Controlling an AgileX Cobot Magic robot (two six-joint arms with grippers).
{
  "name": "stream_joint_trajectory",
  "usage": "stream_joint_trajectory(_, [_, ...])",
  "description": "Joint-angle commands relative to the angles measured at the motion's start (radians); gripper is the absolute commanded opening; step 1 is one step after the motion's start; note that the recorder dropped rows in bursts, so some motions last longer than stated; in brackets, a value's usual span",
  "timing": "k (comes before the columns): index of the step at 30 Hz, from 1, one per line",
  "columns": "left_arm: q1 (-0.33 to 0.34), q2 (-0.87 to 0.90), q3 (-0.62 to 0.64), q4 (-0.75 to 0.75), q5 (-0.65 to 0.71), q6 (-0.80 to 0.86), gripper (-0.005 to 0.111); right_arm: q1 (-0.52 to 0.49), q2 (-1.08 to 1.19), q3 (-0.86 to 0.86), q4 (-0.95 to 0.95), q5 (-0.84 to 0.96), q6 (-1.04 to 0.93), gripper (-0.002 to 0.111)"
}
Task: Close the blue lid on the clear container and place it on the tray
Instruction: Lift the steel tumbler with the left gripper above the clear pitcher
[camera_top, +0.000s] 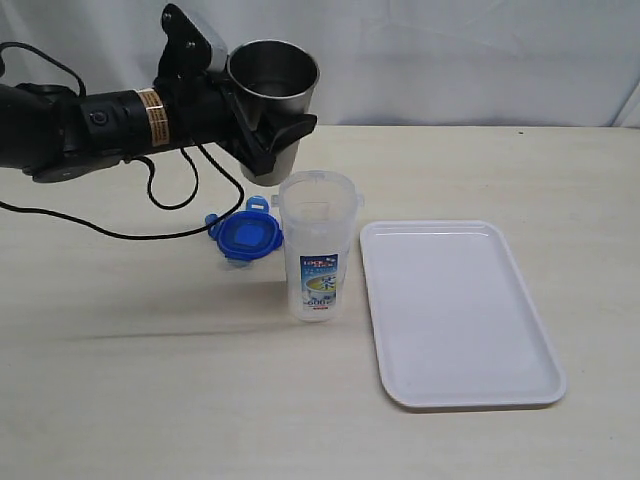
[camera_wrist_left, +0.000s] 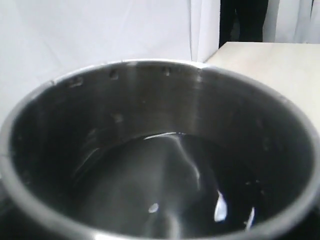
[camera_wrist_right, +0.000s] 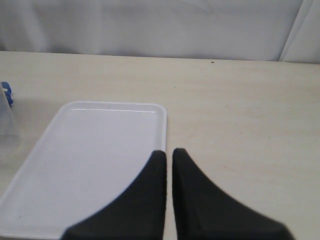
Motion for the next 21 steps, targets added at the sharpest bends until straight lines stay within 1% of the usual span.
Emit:
stream_joint_trajectory(1, [-0.003,-0.018,-0.015,0.043,-0.053,0.014,0.0,-0.004,-0.004,0.003,-0.002,-0.002,-0.003,0.005])
stream_joint_trajectory(7, [-0.003,-0.018,-0.015,0.074,-0.055,0.08,0.0,-0.004,-0.004,0.003,-0.002,-0.002,-0.003,0.005])
stream_joint_trajectory(10, [-0.003,-0.018,-0.015,0.075,-0.055,0.088,0.0,-0.004,-0.004,0.003,-0.002,-0.002,-0.003,0.005])
stream_joint_trajectory(18, [-0.003,-0.018,-0.015,0.075,-0.13,0.218,0.0,-0.004,-0.004,0.003,-0.002,-0.002,-0.003,0.005])
stream_joint_trajectory(21, [-0.003,-0.018,-0.015,0.075,-0.131,0.241,0.0,-0.004,-0.004,0.003,-0.002,-0.002,-0.003,0.005])
